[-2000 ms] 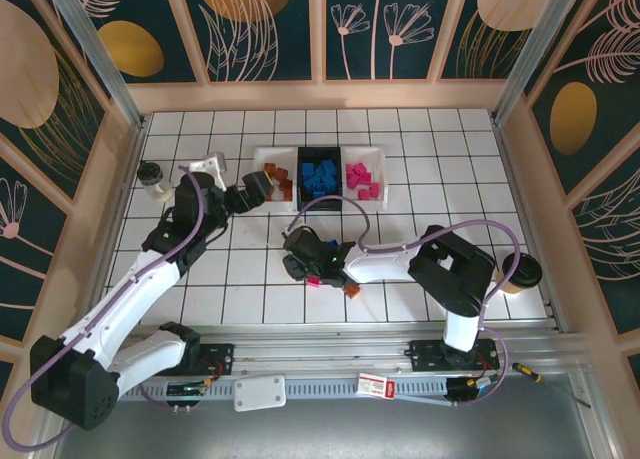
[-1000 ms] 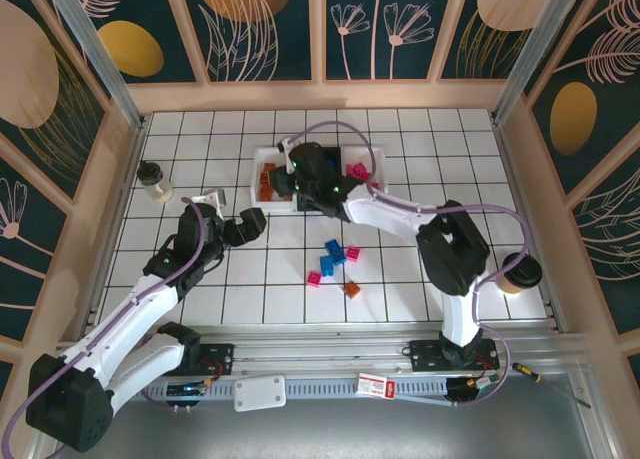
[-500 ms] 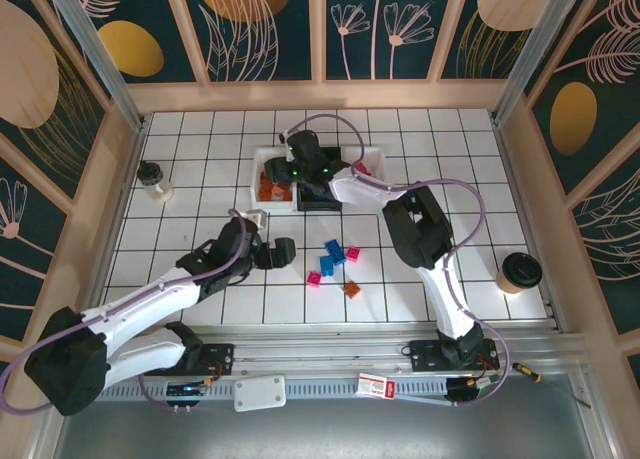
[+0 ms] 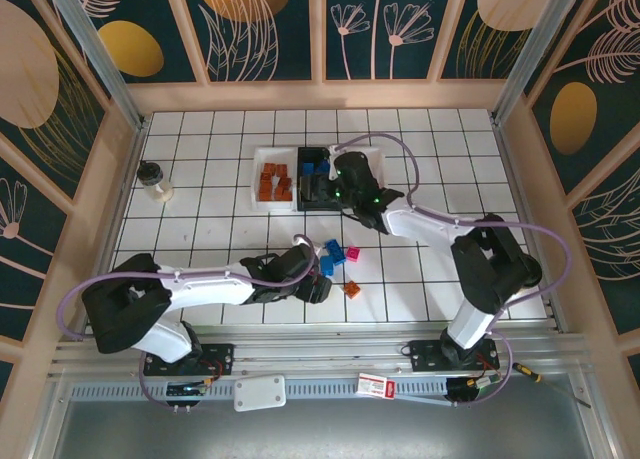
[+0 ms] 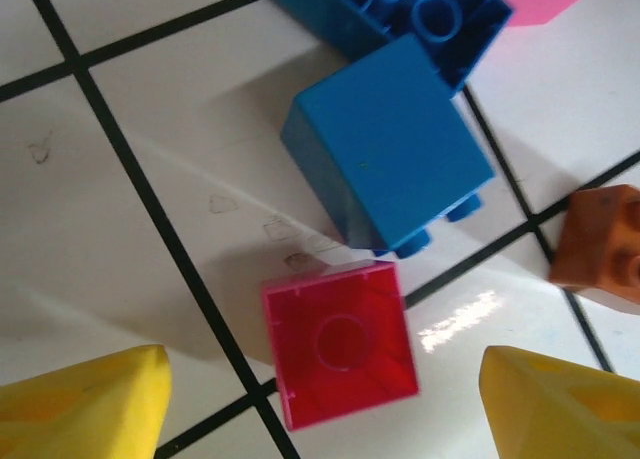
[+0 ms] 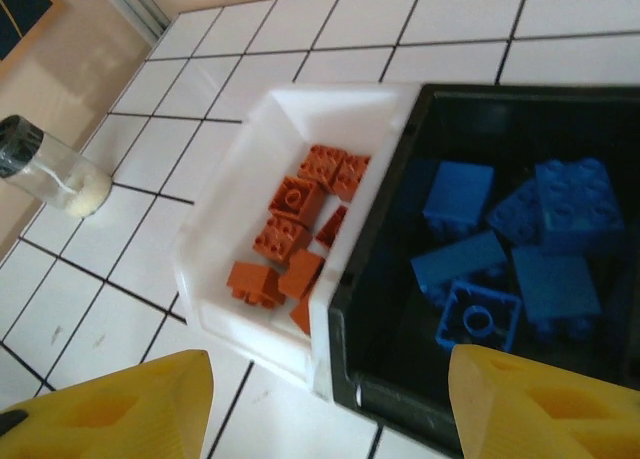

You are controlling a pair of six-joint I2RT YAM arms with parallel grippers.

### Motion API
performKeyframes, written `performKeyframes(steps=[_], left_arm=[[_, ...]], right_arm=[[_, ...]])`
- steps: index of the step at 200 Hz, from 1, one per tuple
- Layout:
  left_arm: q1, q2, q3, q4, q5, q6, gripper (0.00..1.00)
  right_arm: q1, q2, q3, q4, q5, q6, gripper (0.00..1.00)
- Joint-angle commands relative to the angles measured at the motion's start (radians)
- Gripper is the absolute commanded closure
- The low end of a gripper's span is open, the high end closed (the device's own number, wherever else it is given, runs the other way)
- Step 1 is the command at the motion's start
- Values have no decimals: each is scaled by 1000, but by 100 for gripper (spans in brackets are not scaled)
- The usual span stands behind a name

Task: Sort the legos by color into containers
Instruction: Pick up the lego from the middle-left of the table.

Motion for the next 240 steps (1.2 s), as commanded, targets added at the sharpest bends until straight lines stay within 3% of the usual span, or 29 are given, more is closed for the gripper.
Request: performKeyframes(steps=[1, 53, 122, 153, 193, 240], left_arm=[[-6, 45, 29, 16, -55, 14, 25], [-4, 98, 43, 68, -49, 36, 36], [-4, 93, 37, 75, -51, 31, 76], [12, 27, 48, 20, -125, 26, 81], [117, -69, 138, -40, -127, 86, 80], [160, 179, 526, -56, -81, 184, 81]], right_arm=[[10, -81, -61, 40, 33, 22, 36], [32, -204, -173, 25, 77, 29, 36], [39, -386, -348, -64, 155, 63, 36], [39, -478, -436, -107, 198, 95, 36], [38, -625, -531, -186, 226, 158, 36], [55, -766, -636, -327, 229, 256, 36]])
